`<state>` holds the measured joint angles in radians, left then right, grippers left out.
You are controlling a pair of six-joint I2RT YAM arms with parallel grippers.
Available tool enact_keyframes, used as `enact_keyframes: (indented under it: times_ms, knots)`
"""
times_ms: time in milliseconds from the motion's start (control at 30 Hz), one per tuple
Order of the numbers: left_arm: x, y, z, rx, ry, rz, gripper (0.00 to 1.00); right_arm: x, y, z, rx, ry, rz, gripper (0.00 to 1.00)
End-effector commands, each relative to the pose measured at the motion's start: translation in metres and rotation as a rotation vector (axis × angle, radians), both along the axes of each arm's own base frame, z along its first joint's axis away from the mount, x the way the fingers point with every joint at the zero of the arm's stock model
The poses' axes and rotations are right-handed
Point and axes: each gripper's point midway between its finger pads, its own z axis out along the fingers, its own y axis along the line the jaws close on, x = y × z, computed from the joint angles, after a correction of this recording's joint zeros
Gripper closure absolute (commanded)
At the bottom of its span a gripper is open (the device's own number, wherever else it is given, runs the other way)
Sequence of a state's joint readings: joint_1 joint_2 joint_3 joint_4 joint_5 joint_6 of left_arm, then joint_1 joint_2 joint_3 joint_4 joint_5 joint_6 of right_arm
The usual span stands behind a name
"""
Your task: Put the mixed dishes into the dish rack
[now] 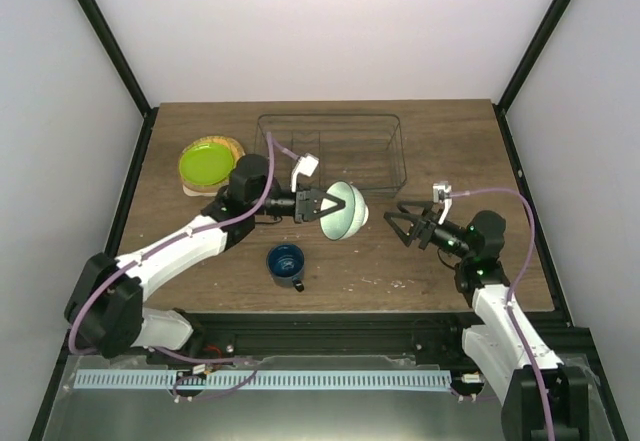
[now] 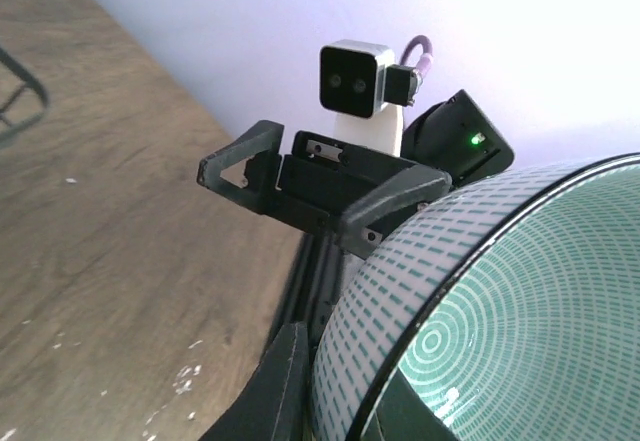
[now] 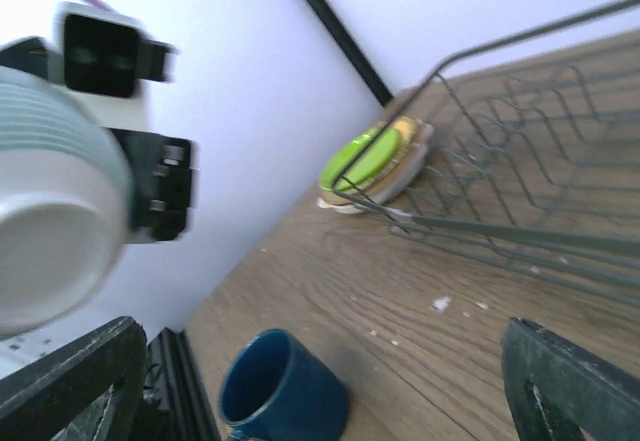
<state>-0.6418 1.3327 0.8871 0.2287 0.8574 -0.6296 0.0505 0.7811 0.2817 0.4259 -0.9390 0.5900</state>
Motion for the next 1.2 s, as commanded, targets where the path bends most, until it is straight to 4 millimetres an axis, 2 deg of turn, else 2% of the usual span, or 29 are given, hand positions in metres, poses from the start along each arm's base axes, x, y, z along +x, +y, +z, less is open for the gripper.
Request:
enact_keyframes:
  times_ms: [0, 167, 367, 433, 700, 1167]
  knots:
    - [-0.012, -0.006, 0.029, -0.184, -0.036, -0.127, 1.0, -0.032, 0.014, 0.042, 0.085, -0.173, 0.167, 0.03]
    - [-0.009, -0.009, 0.017, -0.211, -0.001, -0.143, 1.0, -0.043, 0.019, 0.041, 0.103, -0.202, 0.209, 0.03]
    - [-0.008, -0.01, 0.016, -0.234, 0.003, -0.153, 1.0, -0.051, 0.035, 0.044, 0.114, -0.217, 0.273, 0.04]
    - [-0.007, -0.012, 0.015, -0.249, 0.023, -0.163, 1.0, -0.054, 0.046, 0.047, 0.122, -0.233, 0.305, 0.05]
    - [-0.011, -0.011, 0.012, -0.314, 0.049, -0.192, 1.0, -0.061, 0.063, 0.061, 0.154, -0.295, 0.355, 0.05]
    - [-0.02, -0.014, 0.004, -0.32, 0.062, -0.208, 1.0, -0.063, 0.065, 0.068, 0.188, -0.349, 0.359, 0.05]
